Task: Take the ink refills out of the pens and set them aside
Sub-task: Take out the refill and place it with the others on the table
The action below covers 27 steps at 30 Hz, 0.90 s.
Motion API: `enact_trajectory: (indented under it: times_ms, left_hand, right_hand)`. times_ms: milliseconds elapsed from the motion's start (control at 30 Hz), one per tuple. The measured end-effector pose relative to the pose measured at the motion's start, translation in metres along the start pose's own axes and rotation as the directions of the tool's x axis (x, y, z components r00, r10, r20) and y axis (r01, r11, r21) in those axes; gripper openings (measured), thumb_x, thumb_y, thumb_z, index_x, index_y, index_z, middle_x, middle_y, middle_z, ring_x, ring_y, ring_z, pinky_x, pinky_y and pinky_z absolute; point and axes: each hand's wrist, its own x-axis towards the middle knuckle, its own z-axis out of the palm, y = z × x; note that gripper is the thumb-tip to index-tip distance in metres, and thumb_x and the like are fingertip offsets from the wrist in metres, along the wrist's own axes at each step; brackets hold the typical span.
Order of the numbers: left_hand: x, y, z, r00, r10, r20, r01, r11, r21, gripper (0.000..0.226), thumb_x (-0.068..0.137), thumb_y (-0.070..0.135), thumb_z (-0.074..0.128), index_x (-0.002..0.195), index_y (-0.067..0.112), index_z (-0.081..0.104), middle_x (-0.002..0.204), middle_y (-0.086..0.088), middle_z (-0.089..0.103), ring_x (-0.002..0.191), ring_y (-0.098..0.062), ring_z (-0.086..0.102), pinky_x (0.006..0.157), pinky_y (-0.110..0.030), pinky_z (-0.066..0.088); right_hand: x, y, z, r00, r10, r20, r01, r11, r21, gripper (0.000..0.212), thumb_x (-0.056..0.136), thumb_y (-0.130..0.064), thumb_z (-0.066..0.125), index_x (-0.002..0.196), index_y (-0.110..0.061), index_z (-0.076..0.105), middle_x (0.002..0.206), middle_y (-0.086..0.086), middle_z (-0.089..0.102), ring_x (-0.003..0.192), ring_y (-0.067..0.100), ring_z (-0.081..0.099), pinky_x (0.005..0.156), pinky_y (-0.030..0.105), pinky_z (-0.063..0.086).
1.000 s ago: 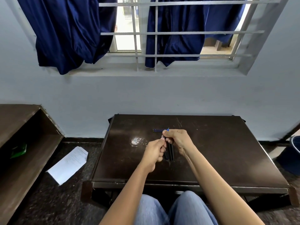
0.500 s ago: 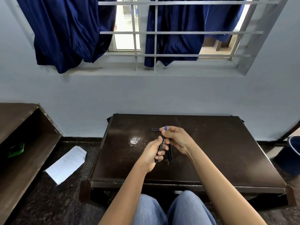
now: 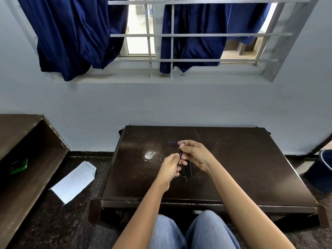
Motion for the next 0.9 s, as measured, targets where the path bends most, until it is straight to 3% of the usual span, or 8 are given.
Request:
enact_trajectory:
  times_ms: [100, 233, 333, 433, 567, 733, 833, 900]
  left_hand:
    - [0.001, -0.003, -0.001, 1.000, -0.013, -0.011, 0.013, 1.000, 0.015, 0.022, 0.102, 0.028, 0.039, 0.099, 0.017, 0.059, 0.079, 0.003, 0.065, 0.051, -0.002, 0.038, 0.042, -0.016, 0.028]
    - [0.002, -0.005, -0.003, 1.000, -0.020, -0.009, 0.019, 1.000, -0.014, 0.021, 0.102, 0.027, 0.039, 0.100, 0.018, 0.058, 0.077, 0.003, 0.064, 0.048, -0.002, 0.036, 0.041, -0.016, 0.026]
    - [0.004, -0.007, -0.005, 1.000, -0.015, -0.008, 0.015, 1.000, -0.013, 0.022, 0.101, 0.027, 0.039, 0.102, 0.015, 0.058, 0.077, 0.003, 0.064, 0.047, -0.001, 0.036, 0.042, -0.017, 0.025]
    - [0.005, -0.010, -0.006, 1.000, -0.024, -0.010, 0.024, 1.000, -0.006, 0.022, 0.101, 0.027, 0.040, 0.102, 0.015, 0.058, 0.077, 0.003, 0.064, 0.046, -0.001, 0.035, 0.041, -0.016, 0.025]
    - [0.006, -0.013, -0.008, 1.000, -0.029, -0.011, 0.029, 1.000, -0.004, 0.021, 0.102, 0.027, 0.039, 0.100, 0.017, 0.058, 0.077, 0.002, 0.065, 0.045, -0.001, 0.035, 0.040, -0.016, 0.024]
    - [0.008, -0.016, -0.009, 0.999, -0.041, -0.009, 0.040, 0.999, -0.005, 0.023, 0.102, 0.027, 0.039, 0.100, 0.016, 0.059, 0.077, 0.002, 0.064, 0.045, -0.001, 0.035, 0.040, -0.016, 0.024]
    - [0.011, -0.018, -0.010, 0.999, -0.048, -0.006, 0.048, 0.999, -0.003, 0.023, 0.102, 0.029, 0.038, 0.100, 0.019, 0.059, 0.078, 0.002, 0.063, 0.046, -0.001, 0.036, 0.041, -0.016, 0.025]
    - [0.014, -0.020, -0.011, 0.999, -0.053, -0.004, 0.053, 0.999, -0.003, 0.024, 0.102, 0.029, 0.038, 0.099, 0.019, 0.059, 0.078, 0.002, 0.063, 0.045, -0.001, 0.037, 0.042, -0.016, 0.025]
  right_hand:
    - [0.005, 0.006, -0.001, 0.996, -0.028, -0.083, 0.022, 0.997, -0.077, 0.010, 0.089, 0.000, 0.061, 0.096, -0.005, 0.066, 0.079, 0.006, 0.061, 0.059, 0.010, 0.059, 0.060, 0.018, 0.051]
    - [0.007, 0.007, -0.004, 1.000, 0.010, -0.029, -0.007, 0.997, 0.079, 0.026, 0.092, 0.011, 0.048, 0.112, -0.001, 0.060, 0.092, 0.009, 0.068, 0.081, 0.017, 0.064, 0.068, 0.022, 0.056]
    - [0.007, 0.010, -0.004, 1.000, 0.016, -0.024, -0.015, 0.998, 0.063, 0.016, 0.092, 0.001, 0.057, 0.108, -0.002, 0.059, 0.086, 0.005, 0.064, 0.074, 0.013, 0.062, 0.067, 0.020, 0.054]
    - [0.009, 0.014, -0.005, 0.998, 0.024, -0.052, -0.023, 0.999, 0.030, 0.014, 0.090, 0.007, 0.055, 0.099, -0.003, 0.058, 0.083, 0.006, 0.061, 0.069, 0.013, 0.060, 0.064, 0.018, 0.055]
    - [0.013, 0.016, -0.010, 0.998, 0.059, -0.013, -0.058, 0.995, 0.081, 0.023, 0.092, 0.010, 0.048, 0.111, -0.001, 0.058, 0.093, 0.009, 0.066, 0.084, 0.018, 0.063, 0.081, 0.029, 0.055]
    - [0.018, 0.020, -0.011, 0.997, 0.063, -0.033, -0.064, 0.998, -0.028, 0.022, 0.090, 0.006, 0.058, 0.111, 0.001, 0.060, 0.088, 0.005, 0.063, 0.077, 0.013, 0.062, 0.068, 0.019, 0.056]
    - [0.022, 0.021, -0.014, 0.997, 0.078, -0.004, -0.078, 0.997, 0.013, 0.027, 0.091, 0.010, 0.050, 0.114, 0.000, 0.060, 0.097, 0.008, 0.067, 0.086, 0.017, 0.064, 0.073, 0.022, 0.056]
    - [0.025, 0.022, -0.014, 0.995, 0.096, 0.035, -0.097, 0.995, 0.012, 0.028, 0.090, 0.007, 0.056, 0.117, 0.002, 0.059, 0.095, 0.008, 0.066, 0.086, 0.017, 0.064, 0.073, 0.022, 0.057]
